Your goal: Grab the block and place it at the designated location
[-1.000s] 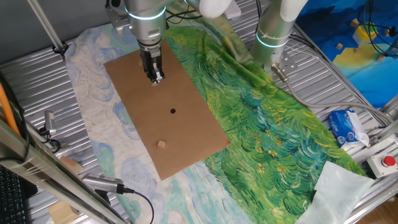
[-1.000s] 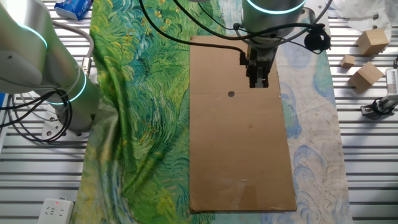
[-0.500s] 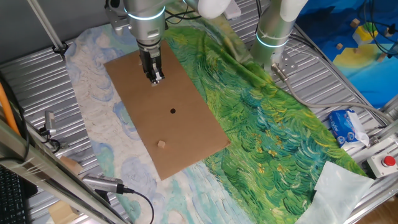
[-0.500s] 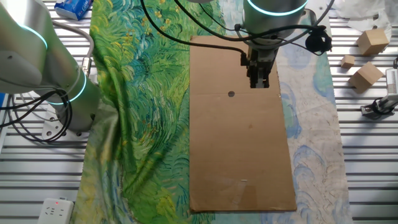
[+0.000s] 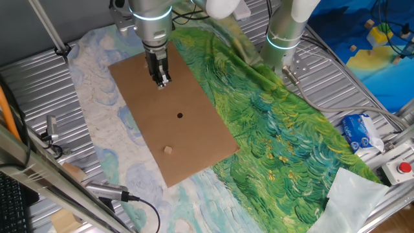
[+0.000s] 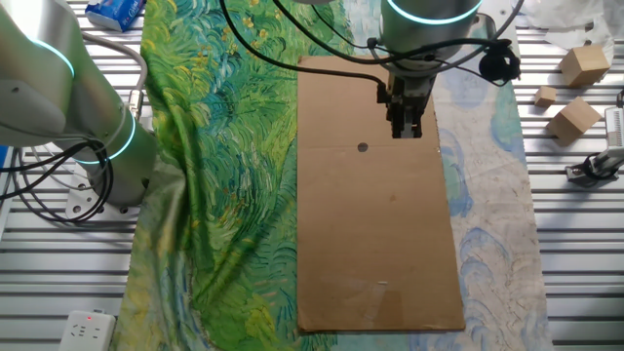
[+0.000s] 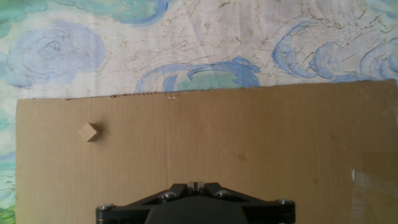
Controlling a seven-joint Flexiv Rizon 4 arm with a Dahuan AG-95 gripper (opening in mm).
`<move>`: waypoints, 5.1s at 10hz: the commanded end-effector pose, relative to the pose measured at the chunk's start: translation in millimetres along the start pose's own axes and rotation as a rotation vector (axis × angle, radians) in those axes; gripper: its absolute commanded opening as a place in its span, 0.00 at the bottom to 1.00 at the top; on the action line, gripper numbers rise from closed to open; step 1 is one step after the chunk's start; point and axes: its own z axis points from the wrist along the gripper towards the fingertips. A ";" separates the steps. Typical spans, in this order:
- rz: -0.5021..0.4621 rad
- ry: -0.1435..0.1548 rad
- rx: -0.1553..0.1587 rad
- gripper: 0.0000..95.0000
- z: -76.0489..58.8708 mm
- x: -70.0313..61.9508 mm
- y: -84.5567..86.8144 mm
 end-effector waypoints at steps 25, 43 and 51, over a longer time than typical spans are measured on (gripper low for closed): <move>0.071 0.017 0.014 0.00 -0.3 0.1 -0.1; 0.080 0.027 0.014 0.00 0.1 0.3 -0.2; 0.109 0.040 0.017 0.00 1.1 -0.8 1.8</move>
